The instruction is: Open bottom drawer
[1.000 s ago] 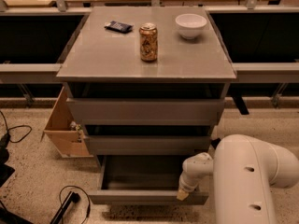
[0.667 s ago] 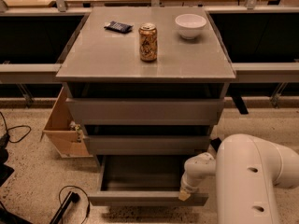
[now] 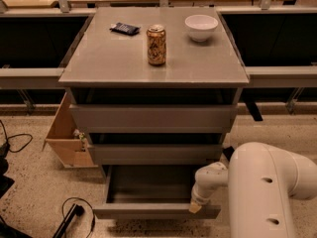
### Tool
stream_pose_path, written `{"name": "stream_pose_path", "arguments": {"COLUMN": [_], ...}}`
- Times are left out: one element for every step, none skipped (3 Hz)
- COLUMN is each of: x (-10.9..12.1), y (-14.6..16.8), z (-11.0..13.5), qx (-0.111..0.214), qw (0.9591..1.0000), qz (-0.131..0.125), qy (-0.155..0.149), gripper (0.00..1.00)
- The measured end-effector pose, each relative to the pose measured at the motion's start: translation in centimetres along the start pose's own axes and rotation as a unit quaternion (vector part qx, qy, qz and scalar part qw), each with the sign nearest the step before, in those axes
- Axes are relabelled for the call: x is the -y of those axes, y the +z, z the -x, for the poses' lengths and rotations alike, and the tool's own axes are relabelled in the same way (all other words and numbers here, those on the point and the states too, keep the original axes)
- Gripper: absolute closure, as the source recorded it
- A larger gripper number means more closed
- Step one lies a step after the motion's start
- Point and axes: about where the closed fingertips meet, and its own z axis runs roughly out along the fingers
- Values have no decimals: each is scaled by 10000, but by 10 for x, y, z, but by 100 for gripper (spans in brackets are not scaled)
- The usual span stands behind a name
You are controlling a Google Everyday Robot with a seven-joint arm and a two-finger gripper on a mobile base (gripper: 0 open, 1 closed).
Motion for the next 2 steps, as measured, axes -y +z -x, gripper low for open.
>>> {"name": "stream_pose_path", "arguments": {"x": [0, 0], "y": [0, 0], "z": [0, 0], "qx": [0, 0], "qw": [10000, 10000], "qz": [0, 0], "qy": [0, 0], "gripper": [27, 4]}}
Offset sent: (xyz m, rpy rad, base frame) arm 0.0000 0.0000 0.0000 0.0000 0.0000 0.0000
